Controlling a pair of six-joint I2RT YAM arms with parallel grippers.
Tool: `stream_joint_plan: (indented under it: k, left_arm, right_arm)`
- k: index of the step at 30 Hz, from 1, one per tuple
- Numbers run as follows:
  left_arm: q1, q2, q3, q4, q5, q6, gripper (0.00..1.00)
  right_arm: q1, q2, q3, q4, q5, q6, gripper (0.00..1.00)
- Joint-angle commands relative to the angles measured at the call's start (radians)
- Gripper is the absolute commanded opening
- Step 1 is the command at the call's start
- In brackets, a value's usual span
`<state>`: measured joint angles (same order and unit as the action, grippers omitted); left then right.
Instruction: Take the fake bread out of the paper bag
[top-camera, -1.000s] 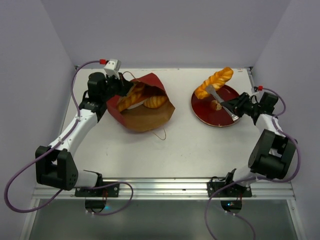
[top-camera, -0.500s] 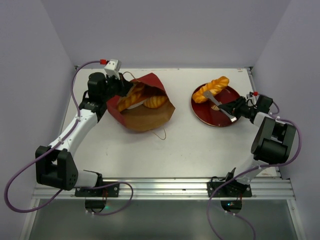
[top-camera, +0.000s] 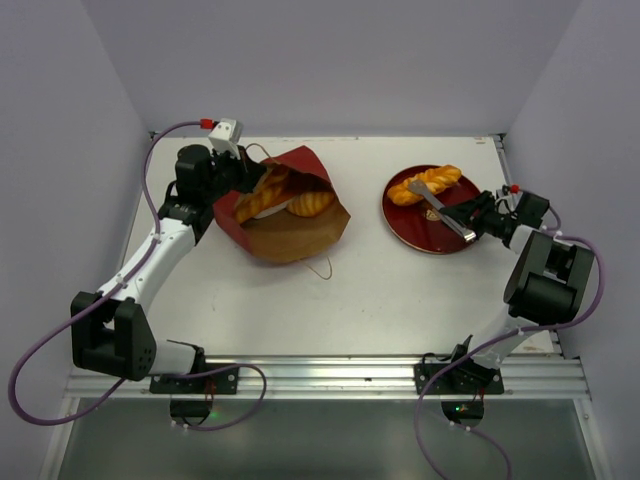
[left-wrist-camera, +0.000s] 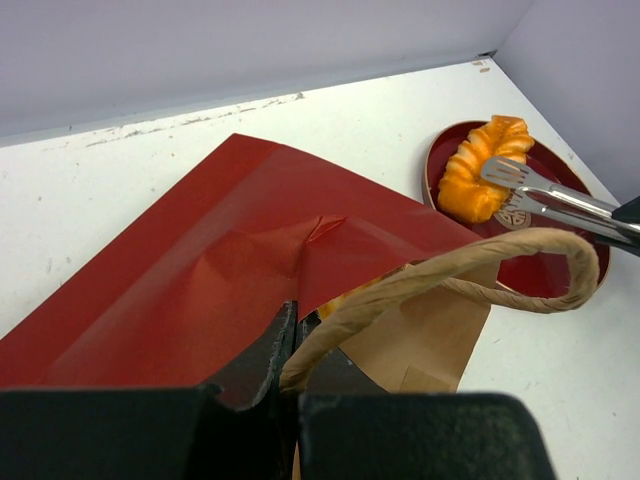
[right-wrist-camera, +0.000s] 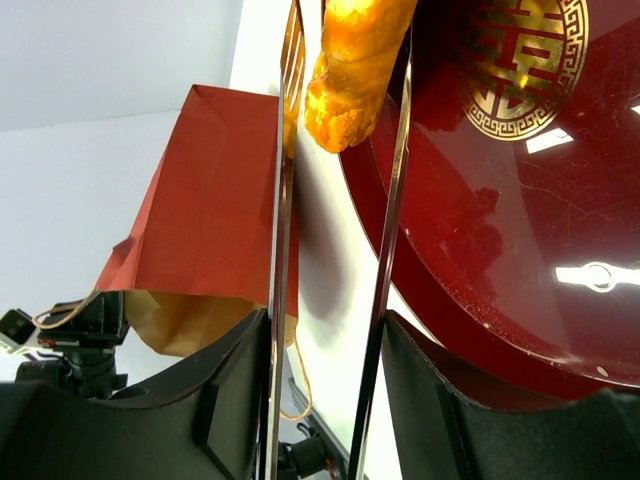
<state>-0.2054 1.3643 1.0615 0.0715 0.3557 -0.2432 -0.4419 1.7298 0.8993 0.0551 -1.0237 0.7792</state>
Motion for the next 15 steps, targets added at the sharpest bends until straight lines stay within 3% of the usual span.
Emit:
stream_joint_plan:
  k: [1,9,15]
  left_arm:
    - [0.000,-0.028,-0.003,0.008,0.009,0.015,0.00]
    - [0.000,-0.031,0.000,0.004,0.008,0.018,0.00]
    - [0.000,-0.034,0.000,0.002,0.011,0.018,0.00]
  right_arm:
    - [-0.011,-0.021,0.030,0.055,-0.058,0.008,0.52]
    - [-0.029,-0.071,0.033,-0.029,-0.087,-0.064,0.54]
    - [-0.064,-0.108,0.070,-0.317,-0.114,-0.279,0.52]
